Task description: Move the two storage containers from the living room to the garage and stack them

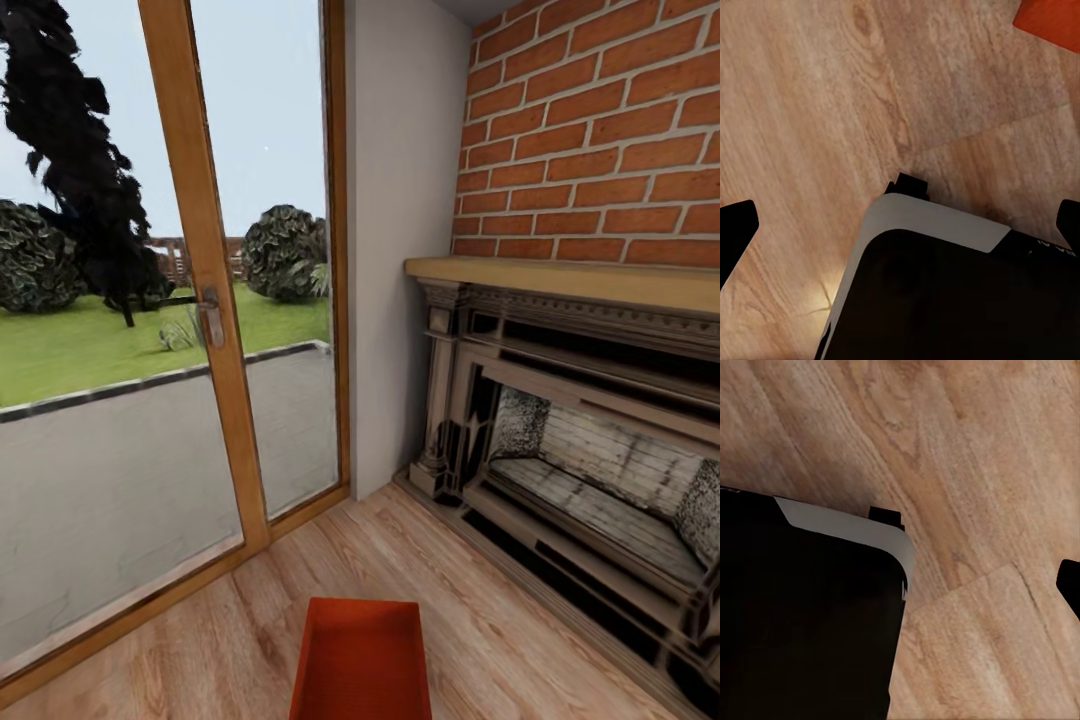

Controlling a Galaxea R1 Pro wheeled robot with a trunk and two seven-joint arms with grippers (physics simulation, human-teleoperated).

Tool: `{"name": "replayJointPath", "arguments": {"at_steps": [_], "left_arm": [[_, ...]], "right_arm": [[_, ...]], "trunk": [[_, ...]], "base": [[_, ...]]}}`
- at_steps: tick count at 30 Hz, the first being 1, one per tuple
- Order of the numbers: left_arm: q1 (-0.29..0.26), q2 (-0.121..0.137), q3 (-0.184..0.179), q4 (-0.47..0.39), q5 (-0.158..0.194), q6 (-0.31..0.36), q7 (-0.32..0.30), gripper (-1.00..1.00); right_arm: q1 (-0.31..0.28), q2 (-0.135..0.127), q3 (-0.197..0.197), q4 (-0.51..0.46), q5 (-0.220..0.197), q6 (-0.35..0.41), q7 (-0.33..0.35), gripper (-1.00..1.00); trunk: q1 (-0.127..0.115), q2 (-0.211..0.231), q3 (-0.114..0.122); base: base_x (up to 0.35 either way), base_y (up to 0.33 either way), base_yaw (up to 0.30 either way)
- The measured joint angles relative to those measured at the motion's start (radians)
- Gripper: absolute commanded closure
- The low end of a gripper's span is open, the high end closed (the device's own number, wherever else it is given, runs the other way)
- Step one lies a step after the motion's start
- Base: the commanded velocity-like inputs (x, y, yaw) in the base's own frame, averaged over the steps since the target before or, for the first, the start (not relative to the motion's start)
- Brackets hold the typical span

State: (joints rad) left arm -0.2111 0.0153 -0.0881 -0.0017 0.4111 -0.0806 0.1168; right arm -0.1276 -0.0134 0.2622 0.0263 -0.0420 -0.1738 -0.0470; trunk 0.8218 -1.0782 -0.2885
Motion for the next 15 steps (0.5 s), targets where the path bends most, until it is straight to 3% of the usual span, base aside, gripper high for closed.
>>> {"name": "replayJointPath", "arguments": {"at_steps": [15], "left_arm": [[0.0,0.0,0.0,0.0,0.0,0.0,0.0,-1.0]], "right_arm": [[0.0,0.003,-0.003,0.0,-0.001,0.0,-0.001,-1.0]], "trunk": [[0.0,0.0,0.004]], "base": [[0.001,0.0,-0.048]]}}
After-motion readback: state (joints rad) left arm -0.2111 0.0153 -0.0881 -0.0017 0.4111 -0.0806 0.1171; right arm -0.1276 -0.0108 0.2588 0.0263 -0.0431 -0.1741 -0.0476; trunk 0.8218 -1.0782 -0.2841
